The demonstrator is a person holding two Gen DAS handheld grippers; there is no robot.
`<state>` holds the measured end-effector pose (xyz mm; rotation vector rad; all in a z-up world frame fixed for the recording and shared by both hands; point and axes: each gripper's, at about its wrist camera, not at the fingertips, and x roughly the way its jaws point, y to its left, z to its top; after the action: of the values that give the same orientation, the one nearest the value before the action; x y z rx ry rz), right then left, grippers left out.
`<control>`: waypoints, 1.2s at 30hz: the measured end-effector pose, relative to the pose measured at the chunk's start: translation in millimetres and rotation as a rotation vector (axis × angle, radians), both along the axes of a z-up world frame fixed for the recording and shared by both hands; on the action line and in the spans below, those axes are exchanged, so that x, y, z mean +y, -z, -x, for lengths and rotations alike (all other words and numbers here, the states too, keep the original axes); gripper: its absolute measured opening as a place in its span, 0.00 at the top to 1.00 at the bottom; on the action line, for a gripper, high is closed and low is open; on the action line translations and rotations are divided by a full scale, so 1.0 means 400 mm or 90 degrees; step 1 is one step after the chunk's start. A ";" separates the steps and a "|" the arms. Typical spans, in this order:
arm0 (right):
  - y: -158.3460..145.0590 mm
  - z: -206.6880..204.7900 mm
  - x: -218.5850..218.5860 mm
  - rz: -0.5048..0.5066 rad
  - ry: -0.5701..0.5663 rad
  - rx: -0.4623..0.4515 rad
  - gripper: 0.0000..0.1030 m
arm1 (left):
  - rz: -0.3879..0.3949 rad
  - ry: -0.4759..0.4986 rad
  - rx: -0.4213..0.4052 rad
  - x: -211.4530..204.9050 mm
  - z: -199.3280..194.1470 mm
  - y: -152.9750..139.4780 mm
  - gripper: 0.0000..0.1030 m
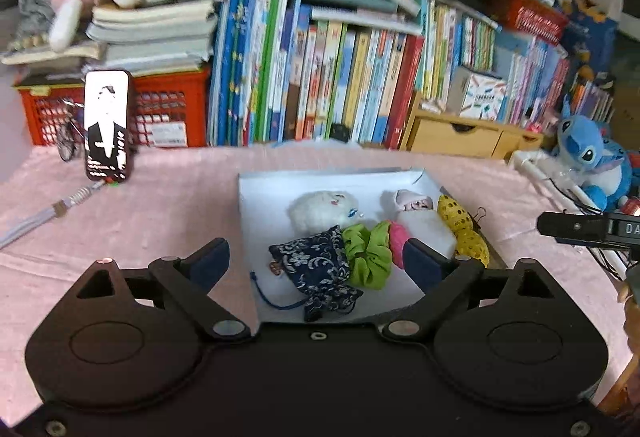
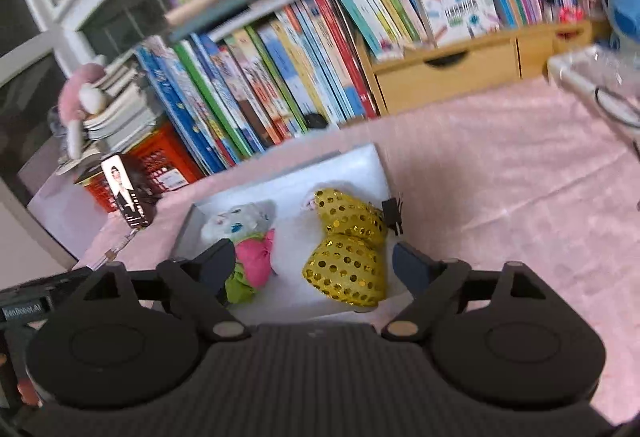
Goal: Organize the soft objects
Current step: 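Open both tools to release the pouch and bow in the tray, then move the left tool to the blue mask pack while the right tool approaches the lavender plush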
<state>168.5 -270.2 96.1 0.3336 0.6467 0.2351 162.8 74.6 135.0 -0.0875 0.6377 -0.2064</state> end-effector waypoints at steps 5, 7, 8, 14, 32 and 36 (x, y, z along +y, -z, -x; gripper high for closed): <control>-0.001 0.091 -0.012 0.047 -0.032 -0.088 0.06 | -0.005 -0.012 -0.051 0.045 0.099 0.017 0.07; 0.004 0.126 -0.015 0.073 -0.041 -0.121 0.05 | -0.012 -0.019 -0.067 0.063 0.134 0.030 0.07; 0.008 0.142 -0.015 0.085 -0.047 -0.134 0.04 | -0.015 -0.026 -0.073 0.072 0.149 0.038 0.07; 0.051 0.209 -0.049 0.109 -0.055 -0.173 0.02 | -0.047 -0.061 -0.080 0.123 0.205 0.094 0.07; 0.188 0.288 -0.052 0.228 -0.087 -0.156 0.02 | -0.140 -0.117 -0.042 0.197 0.210 0.262 0.07; 0.206 0.280 -0.039 0.246 -0.089 -0.148 0.02 | -0.135 -0.116 -0.030 0.208 0.196 0.290 0.07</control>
<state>56.6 -285.7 13.8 -0.1101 0.4719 0.2722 84.4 157.8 19.1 0.0626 0.5982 0.0354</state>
